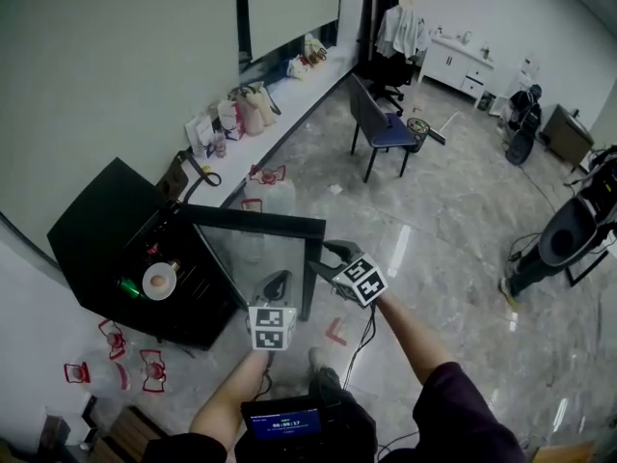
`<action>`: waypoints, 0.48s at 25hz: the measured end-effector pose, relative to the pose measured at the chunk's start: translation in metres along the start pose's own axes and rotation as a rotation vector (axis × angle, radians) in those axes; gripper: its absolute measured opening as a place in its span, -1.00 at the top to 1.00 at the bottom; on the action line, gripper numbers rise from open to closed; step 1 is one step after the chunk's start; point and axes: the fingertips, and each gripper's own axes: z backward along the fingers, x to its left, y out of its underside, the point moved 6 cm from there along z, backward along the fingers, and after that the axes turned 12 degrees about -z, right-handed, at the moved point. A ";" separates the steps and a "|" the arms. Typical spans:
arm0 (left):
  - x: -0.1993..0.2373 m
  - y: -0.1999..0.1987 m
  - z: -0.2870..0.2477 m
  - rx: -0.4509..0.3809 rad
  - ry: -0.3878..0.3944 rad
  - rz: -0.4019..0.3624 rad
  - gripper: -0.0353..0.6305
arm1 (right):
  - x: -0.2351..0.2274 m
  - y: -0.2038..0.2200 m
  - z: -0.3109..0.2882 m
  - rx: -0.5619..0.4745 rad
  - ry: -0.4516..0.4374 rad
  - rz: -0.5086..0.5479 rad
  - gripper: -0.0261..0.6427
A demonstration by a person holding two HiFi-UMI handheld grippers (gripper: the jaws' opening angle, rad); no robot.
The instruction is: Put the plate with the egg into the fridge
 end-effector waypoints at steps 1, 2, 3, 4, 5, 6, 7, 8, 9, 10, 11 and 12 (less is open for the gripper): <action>-0.003 0.003 0.009 0.002 -0.003 0.001 0.86 | 0.008 0.004 0.008 -0.008 -0.023 0.000 0.22; -0.005 0.006 0.017 0.004 -0.008 0.002 0.86 | 0.012 0.007 0.018 -0.022 -0.040 -0.005 0.22; -0.007 0.010 0.025 0.007 -0.015 0.005 0.86 | 0.012 0.011 0.028 -0.035 -0.046 -0.013 0.22; -0.009 0.014 0.031 0.010 -0.024 0.009 0.86 | 0.009 0.015 0.038 -0.044 -0.038 -0.018 0.22; -0.010 0.018 0.037 0.014 -0.035 0.016 0.86 | 0.004 0.018 0.046 -0.048 -0.020 -0.017 0.24; -0.012 0.021 0.042 0.019 -0.048 0.025 0.86 | -0.002 0.019 0.051 -0.050 0.001 -0.010 0.34; -0.015 0.023 0.046 0.022 -0.063 0.036 0.86 | -0.006 0.019 0.055 -0.053 0.017 0.000 0.51; -0.018 0.024 0.051 0.021 -0.079 0.047 0.86 | -0.008 0.019 0.057 -0.056 0.022 0.011 0.67; -0.022 0.025 0.056 0.018 -0.096 0.058 0.86 | -0.006 0.018 0.057 -0.058 0.013 0.024 0.76; -0.026 0.024 0.061 0.015 -0.115 0.066 0.86 | -0.001 0.016 0.056 -0.059 -0.007 0.038 0.83; -0.030 0.023 0.065 0.012 -0.135 0.071 0.86 | 0.006 0.015 0.053 -0.058 -0.037 0.056 0.87; -0.033 0.022 0.070 0.011 -0.157 0.074 0.86 | 0.015 0.015 0.050 -0.056 -0.072 0.078 0.89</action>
